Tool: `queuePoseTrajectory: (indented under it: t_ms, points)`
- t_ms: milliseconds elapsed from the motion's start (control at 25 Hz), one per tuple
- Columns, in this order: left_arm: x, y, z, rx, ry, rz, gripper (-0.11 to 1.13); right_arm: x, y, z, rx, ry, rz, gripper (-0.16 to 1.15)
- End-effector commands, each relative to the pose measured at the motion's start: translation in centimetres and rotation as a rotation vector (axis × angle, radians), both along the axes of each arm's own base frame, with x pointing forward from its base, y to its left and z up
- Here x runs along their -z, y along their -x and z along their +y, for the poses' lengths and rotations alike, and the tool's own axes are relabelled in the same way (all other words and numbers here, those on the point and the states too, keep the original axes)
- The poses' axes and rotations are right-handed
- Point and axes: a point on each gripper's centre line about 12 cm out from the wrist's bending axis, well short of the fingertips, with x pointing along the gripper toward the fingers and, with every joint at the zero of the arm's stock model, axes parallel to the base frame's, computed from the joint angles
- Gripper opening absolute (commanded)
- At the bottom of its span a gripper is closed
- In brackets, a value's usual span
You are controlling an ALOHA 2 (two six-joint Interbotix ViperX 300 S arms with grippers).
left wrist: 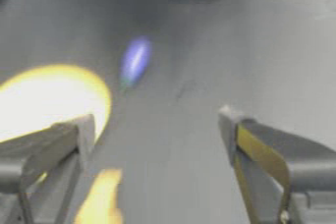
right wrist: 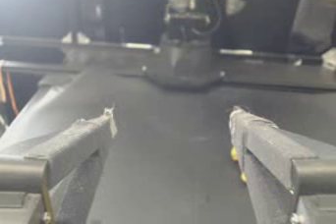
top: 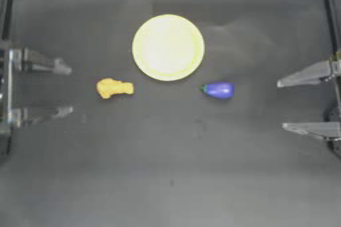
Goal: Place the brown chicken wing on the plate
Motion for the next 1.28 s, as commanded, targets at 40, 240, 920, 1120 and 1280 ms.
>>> queuePoseTrajectory:
  t_ms: [40, 240, 920, 1120, 1280]
  points:
    - [0.2, -1.0, 2.0, -0.065, 0.004, 0.155, 1.03, -0.7, -0.2, 0.0, 0.001, -0.007, -0.014, 1.0]
    - [1.7, -2.5, 4.0, -0.074, -0.037, 0.299, 1.04, -0.5, -0.2, 0.0, 0.002, -0.014, -0.003, 1.0]
    - [9.1, -7.3, 7.6, -0.012, 0.071, 0.571, 1.03, -0.1, -0.1, 0.0, 0.004, -0.026, 0.015, 1.0]
    - [11.6, -8.9, 8.3, 0.026, 0.111, 0.633, 1.03, -0.1, -0.1, 0.0, 0.004, -0.027, 0.015, 1.0]
    - [13.0, -9.4, 8.8, 0.032, 0.127, 0.67, 1.03, 0.0, -0.1, 0.0, 0.004, -0.027, 0.017, 1.0]
